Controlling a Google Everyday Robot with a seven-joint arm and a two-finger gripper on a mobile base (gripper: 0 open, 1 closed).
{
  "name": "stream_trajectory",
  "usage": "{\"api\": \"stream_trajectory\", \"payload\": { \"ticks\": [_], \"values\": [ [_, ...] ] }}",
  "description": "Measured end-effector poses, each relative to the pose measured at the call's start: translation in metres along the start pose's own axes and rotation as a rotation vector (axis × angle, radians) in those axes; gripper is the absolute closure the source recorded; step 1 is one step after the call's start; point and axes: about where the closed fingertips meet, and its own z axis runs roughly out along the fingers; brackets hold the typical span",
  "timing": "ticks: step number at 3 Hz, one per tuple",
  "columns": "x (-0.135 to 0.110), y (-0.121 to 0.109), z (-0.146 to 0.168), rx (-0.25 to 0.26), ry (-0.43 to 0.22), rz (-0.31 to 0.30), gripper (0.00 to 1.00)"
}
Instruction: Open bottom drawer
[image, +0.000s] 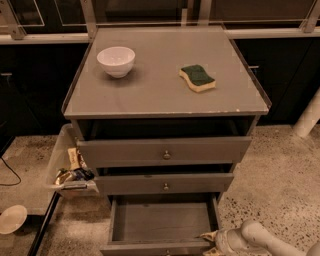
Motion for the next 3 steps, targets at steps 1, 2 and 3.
{"api": "stream_trajectory", "payload": {
  "ticks": [1, 2, 3],
  "values": [
    [0.0, 0.0, 0.0, 0.0, 0.0, 0.0, 0.16],
    [0.0, 0.0, 0.0, 0.0, 0.0, 0.0, 0.0],
    [-0.0002, 0.0004, 0.0008, -0.001, -0.001, 0.001, 0.0]
  ]
}}
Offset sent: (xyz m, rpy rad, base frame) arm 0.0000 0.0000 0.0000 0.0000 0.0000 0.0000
